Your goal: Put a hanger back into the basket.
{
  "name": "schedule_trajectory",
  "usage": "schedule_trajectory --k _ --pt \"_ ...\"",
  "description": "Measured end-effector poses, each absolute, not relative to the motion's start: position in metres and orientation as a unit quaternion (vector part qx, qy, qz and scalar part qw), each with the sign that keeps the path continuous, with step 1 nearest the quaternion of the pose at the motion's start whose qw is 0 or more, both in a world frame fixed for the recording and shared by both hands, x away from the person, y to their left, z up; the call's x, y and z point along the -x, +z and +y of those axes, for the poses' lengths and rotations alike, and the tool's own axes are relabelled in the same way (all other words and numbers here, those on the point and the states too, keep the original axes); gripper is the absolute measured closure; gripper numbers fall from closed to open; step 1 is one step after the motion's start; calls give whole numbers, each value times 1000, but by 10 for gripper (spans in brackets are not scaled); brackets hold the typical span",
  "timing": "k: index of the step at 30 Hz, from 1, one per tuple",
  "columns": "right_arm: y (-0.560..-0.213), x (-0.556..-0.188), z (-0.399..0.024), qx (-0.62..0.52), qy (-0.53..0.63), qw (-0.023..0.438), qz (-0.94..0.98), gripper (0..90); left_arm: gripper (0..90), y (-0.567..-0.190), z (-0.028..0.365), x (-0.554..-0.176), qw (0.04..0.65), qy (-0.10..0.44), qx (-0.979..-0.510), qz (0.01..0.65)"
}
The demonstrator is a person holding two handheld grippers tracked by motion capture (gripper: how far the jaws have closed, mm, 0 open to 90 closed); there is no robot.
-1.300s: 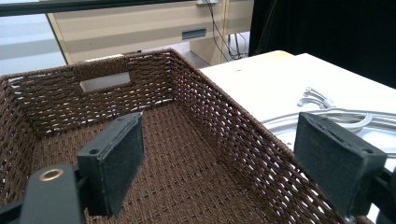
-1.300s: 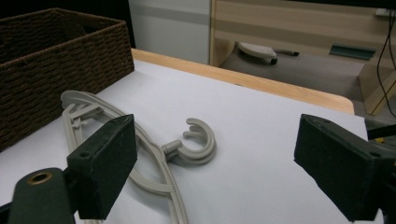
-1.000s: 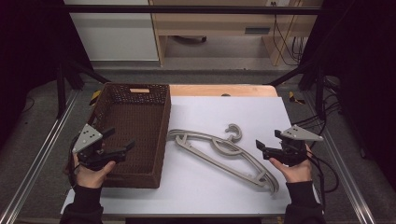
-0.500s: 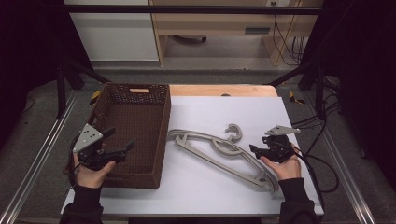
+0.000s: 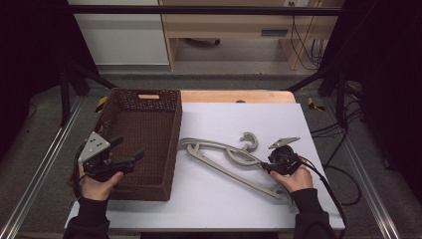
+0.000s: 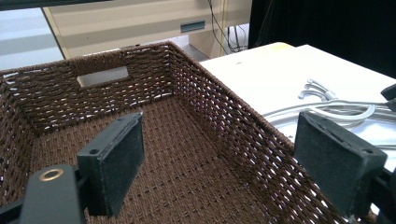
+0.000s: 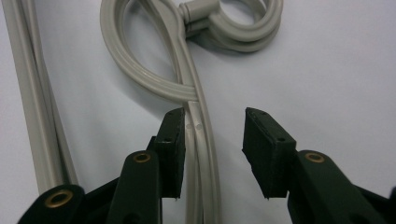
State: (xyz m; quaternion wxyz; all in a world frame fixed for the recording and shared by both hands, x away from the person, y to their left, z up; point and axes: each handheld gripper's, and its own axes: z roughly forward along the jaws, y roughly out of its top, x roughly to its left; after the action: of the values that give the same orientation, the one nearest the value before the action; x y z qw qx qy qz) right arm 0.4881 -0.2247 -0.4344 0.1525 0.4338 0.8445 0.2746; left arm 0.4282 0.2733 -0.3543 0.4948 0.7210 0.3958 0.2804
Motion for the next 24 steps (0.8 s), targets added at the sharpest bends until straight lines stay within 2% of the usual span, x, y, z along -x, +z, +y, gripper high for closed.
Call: schedule_trajectory --k 6,12,13,24 --pt "-440 -493 -222 -436 266 136 849 652 158 -354 273 -429 493 281 -722 395" --pt "-440 -496 -223 -442 279 119 844 736 158 -355 272 -430 491 279 -724 396" --pt "-441 -498 -225 -433 287 114 847 773 158 -355 272 -430 490 279 -725 395" --pt "-436 -496 -229 -429 282 91 854 803 158 -356 272 -430 489 279 -726 396"
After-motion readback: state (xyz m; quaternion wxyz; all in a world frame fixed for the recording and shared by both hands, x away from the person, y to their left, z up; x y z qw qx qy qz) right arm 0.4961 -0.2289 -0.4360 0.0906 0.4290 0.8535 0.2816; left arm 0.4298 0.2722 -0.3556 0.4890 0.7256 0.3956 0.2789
